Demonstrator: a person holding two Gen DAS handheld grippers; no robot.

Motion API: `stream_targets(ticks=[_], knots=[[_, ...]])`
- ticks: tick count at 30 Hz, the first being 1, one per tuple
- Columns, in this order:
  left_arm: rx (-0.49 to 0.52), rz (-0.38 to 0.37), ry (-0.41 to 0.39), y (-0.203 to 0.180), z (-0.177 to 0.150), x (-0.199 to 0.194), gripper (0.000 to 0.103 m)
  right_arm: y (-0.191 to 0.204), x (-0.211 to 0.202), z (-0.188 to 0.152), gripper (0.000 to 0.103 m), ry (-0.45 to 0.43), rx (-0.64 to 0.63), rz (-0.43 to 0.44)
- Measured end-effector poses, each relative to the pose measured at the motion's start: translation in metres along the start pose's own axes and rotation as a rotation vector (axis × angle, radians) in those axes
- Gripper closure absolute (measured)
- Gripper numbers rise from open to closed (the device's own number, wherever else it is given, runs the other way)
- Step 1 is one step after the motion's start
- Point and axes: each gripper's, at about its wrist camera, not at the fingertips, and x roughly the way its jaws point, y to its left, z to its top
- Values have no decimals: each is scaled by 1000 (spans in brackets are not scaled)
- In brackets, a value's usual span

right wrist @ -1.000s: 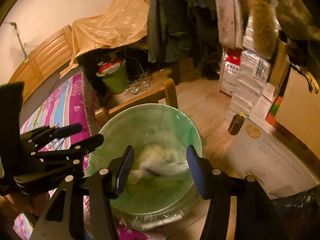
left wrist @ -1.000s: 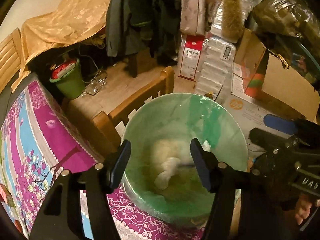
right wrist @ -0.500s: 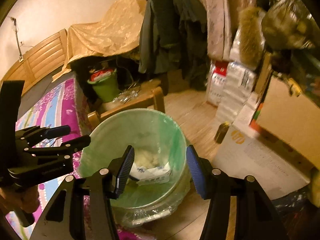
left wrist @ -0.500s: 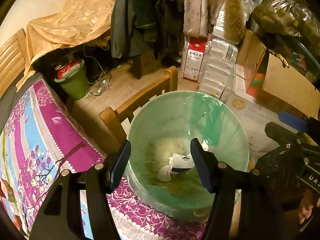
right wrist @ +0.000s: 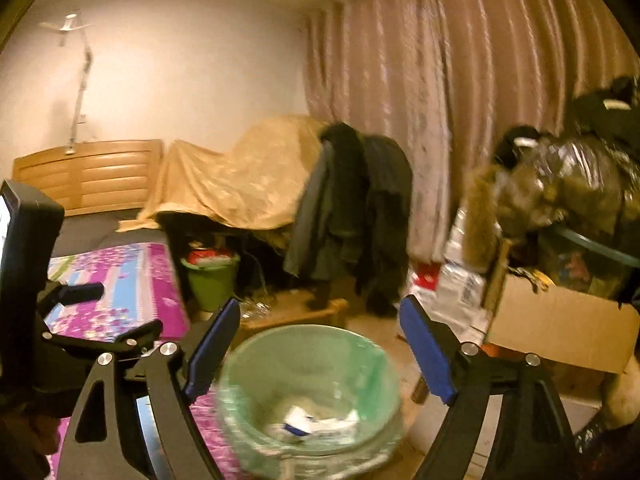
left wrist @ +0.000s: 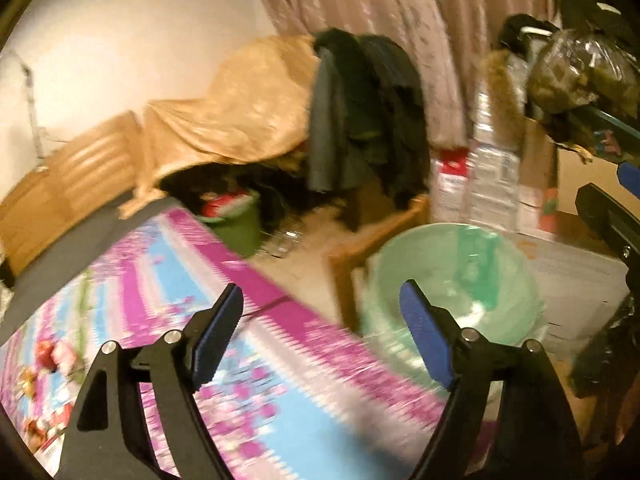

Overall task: Collect trash
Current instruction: 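Swing both tools back toward the trash on the bed, then grasp the beige sponge block with the right gripper while the left gripper grasps the blue cap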

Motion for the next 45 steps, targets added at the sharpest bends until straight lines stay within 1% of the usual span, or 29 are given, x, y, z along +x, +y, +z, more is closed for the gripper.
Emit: stream_targets(ticks=[5, 6, 8, 10, 14, 17, 22, 24, 26, 28, 30, 34, 37, 40, 42, 43, 45], knots=[[-70, 131, -12, 56, -34, -35, 24, 60, -25, -4, 17, -48, -48, 56], [-86, 167, -15, 72, -44, -46, 24, 71, -29, -6, 17, -52, -58, 68], [-110, 212, -11, 91, -57, -59, 24, 98, -37, -9, 16, -56, -80, 102], [-155, 256, 7, 119, -73, -74, 24, 123, -43, -12, 16, -50, -91, 136], [-210, 345, 57, 168, -112, -102, 23, 175, -55, -20, 15, -17, -105, 234], [-257, 417, 138, 209, -155, -124, 23, 218, -62, -28, 14, 15, -146, 326], [-361, 503, 251, 262, -219, -160, 23, 286, -79, -45, 9, 91, -189, 481], [-399, 523, 277, 277, -238, -173, 23, 309, -85, -52, 8, 130, -202, 533], [-443, 523, 313, 292, -259, -182, 23, 325, -87, -62, 5, 173, -218, 576], [-455, 524, 331, 295, -273, -190, 23, 345, -91, -74, 5, 224, -239, 623], [-461, 505, 351, 297, -284, -194, 23, 360, -91, -86, 5, 275, -258, 667], [-489, 469, 369, 294, -295, -196, 23, 383, -90, -101, 5, 341, -284, 733], [-506, 449, 376, 297, -303, -193, 23, 392, -88, -110, 5, 374, -313, 777], [-536, 425, 386, 299, -311, -195, 23, 410, -81, -116, 5, 410, -357, 884], [-545, 418, 398, 302, -316, -196, 23, 429, -76, -119, 5, 460, -406, 988], [-548, 419, 403, 304, -318, -196, 23, 442, -71, -122, 7, 487, -441, 1036], [-559, 425, 410, 309, -321, -197, 23, 459, -66, -125, 11, 493, -496, 1091]])
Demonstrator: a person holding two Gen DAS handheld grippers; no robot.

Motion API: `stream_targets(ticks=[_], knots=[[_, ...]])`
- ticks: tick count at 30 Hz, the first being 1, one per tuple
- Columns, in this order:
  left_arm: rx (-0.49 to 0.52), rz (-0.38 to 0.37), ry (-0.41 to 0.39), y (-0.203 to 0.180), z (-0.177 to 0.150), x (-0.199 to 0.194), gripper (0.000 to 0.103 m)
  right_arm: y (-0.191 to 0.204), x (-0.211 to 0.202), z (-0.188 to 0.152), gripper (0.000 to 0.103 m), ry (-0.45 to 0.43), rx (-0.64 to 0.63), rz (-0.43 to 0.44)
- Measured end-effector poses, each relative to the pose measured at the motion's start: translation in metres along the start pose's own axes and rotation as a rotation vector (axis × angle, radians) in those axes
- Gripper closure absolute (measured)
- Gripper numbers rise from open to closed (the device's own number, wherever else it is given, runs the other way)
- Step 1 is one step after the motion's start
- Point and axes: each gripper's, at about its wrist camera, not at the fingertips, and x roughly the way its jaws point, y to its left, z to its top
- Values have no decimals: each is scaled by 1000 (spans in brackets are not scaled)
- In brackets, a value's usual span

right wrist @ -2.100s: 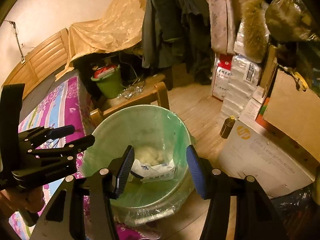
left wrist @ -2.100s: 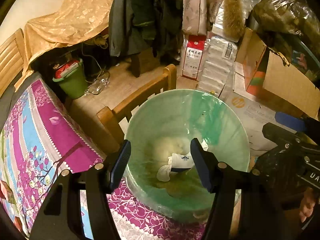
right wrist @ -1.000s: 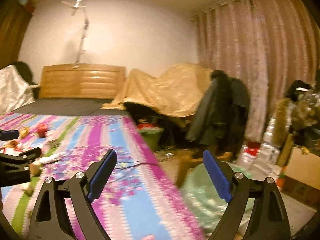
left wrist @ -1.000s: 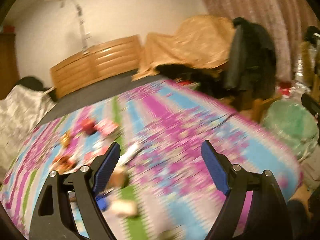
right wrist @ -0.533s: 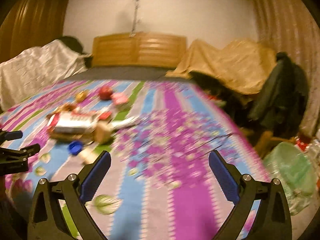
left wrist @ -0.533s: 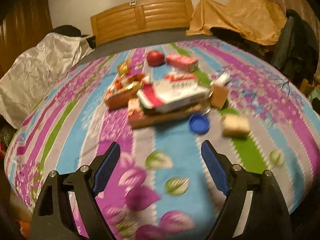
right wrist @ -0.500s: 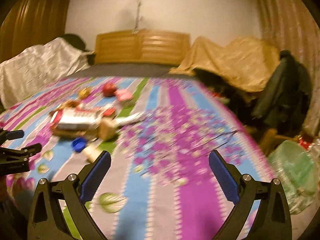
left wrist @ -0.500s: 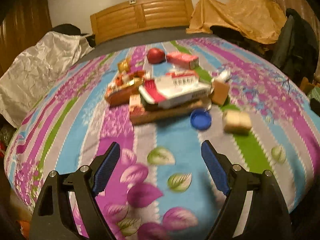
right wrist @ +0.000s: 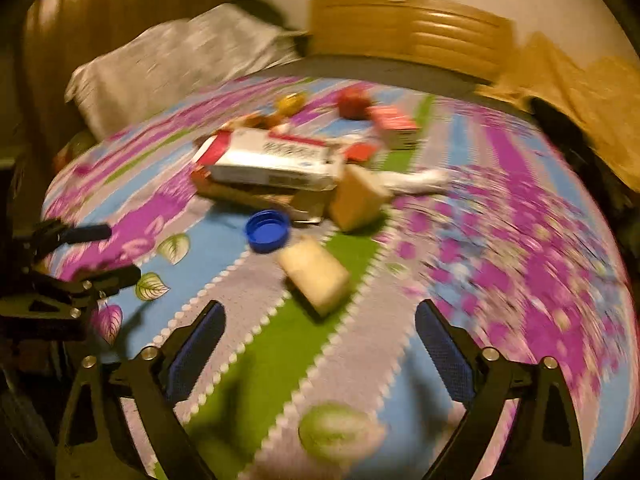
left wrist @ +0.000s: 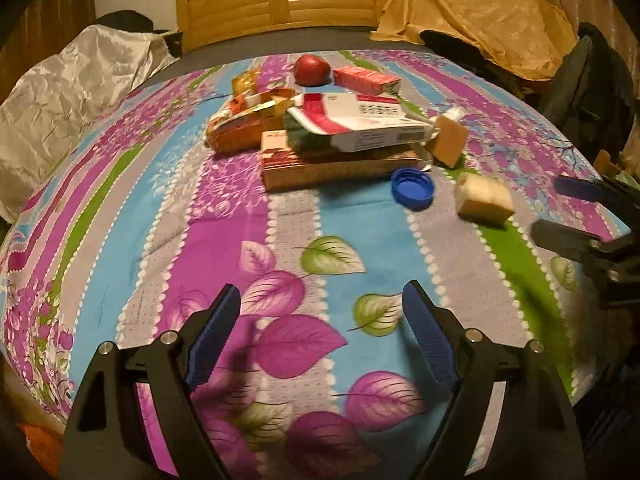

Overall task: Collect trash
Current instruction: 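Grasp the beige sponge block with the right gripper while the left gripper grasps the blue cap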

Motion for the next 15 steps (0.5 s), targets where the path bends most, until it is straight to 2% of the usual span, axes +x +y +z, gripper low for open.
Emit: stream_targets(ticks=[3, 4, 6, 7, 11, 15], knots=[[-24, 4, 3, 7, 3, 1, 23, -2, 32, 13, 21, 63, -52, 32], [-27, 4, 1, 8, 4, 1, 23, -5, 40, 14, 28, 87, -57, 34], [-29, 2, -1, 8, 6, 2, 23, -7, 53, 15, 47, 122, -73, 39], [-29, -1, -2, 8, 8, 3, 23, -8, 56, 14, 64, 136, -78, 46], [-39, -58, -2, -3, 23, 8, 23, -10, 38, 7, 66, 92, -46, 47], [-47, -120, -7, -25, 41, 21, 23, -23, 2, -8, 68, 45, 87, 22]])
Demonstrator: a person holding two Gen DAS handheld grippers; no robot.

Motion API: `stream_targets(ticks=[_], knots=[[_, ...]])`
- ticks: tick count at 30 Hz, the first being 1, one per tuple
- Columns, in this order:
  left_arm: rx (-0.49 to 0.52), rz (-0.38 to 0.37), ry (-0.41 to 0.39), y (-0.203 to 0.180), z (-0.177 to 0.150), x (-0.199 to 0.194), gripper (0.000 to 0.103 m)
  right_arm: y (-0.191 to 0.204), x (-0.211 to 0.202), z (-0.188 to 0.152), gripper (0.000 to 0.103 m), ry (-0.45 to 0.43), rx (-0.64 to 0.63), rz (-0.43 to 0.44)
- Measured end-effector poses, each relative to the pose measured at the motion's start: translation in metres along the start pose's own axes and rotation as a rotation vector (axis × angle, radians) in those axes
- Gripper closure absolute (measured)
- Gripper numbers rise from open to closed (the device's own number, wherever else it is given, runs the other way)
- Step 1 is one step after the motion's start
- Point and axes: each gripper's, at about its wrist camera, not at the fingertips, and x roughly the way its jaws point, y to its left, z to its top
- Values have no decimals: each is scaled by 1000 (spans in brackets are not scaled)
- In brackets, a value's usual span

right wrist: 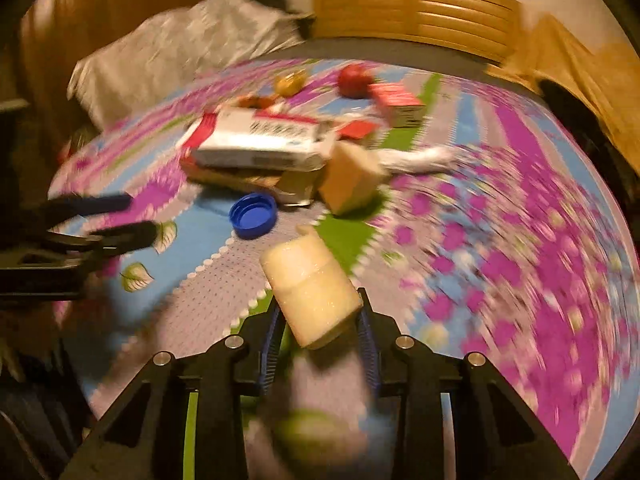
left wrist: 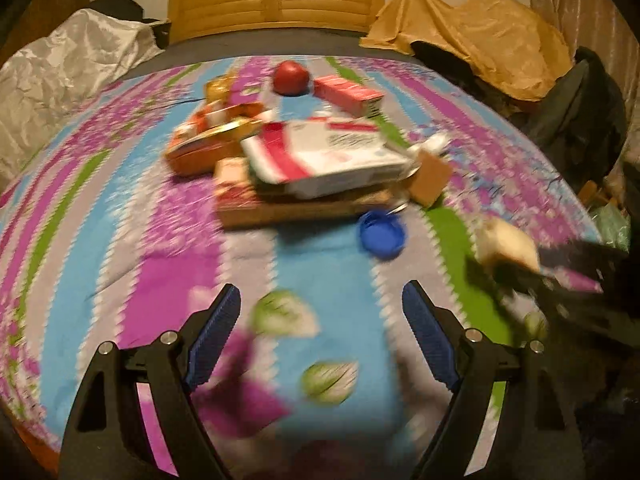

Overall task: Collect trash
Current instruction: 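Grasp the beige sponge block with the right gripper while the left gripper grasps the blue cap, then carry the blue cap and sponge block over to the green bin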

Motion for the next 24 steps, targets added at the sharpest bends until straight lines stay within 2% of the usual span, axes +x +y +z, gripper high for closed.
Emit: stream_targets(ticks=[4, 7, 12, 14, 16, 18, 24], knots=[[-14, -32, 32, -21, 12, 28, 24, -25, -37, -22, 69, -43, 191, -5], [-57, -44, 72, -29, 17, 50, 31, -36, -54, -35, 69, -48, 273, -19], [-92, -16, 78, -35, 26, 75, 34, -38, -64, -42, 69, -52, 286, -37], [-78, 8, 80, -36, 27, 80, 42, -38, -65, -40, 69, -57, 288, -46], [-66, 18, 76, -36, 26, 78, 65, -38, -67, -37, 69, -67, 292, -49], [-56, 12, 82, -34, 23, 73, 65, -34, -67, -33, 69, -76, 288, -45], [-40, 102, 78, -33, 7, 36, 65, -10, -68, -24, 69, -93, 234, -34]])
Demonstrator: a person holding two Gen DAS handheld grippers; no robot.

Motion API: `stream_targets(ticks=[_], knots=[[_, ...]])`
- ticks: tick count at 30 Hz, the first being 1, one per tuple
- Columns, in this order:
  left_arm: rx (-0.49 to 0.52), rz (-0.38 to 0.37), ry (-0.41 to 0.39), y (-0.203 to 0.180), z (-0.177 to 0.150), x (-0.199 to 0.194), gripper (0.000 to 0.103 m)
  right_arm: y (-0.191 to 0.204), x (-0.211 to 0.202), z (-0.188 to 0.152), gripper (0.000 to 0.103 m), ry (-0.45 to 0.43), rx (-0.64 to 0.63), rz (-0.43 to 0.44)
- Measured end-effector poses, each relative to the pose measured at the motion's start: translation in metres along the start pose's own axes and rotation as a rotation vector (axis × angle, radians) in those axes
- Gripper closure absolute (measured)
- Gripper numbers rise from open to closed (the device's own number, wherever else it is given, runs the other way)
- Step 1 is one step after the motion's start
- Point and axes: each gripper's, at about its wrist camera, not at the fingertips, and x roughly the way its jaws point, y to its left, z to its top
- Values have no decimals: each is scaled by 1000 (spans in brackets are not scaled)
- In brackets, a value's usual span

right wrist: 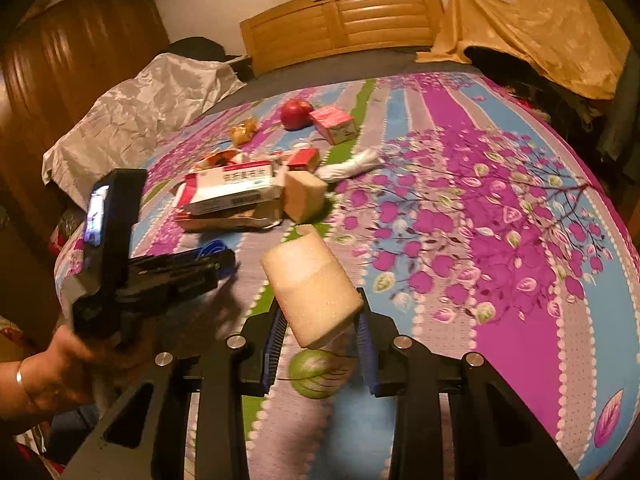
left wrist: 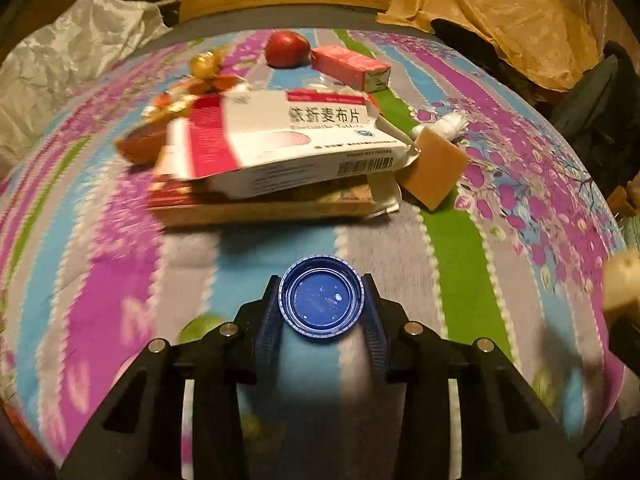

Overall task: Collect trash
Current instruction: 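Carry the blue cap and sponge block over to the green bin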

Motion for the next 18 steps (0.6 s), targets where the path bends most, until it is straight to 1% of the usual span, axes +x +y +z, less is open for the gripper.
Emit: stream_targets(ticks=[3, 8, 11, 15, 18], knots=[[9, 50, -33, 3, -7, -26, 65, 11, -1, -1, 69, 3, -12, 9], [21, 126, -104, 6, -1, -61, 65, 28, -13, 3, 69, -28, -42, 23], [27, 140, -150, 4, 9, -79, 65, 36, -27, 10, 69, -66, -64, 17], [68, 152, -239, -12, 25, -107, 65, 38, -52, 24, 69, -131, -75, -3], [92, 133, -279, -27, 37, -124, 65, 34, -70, 34, 69, -171, -77, -27]])
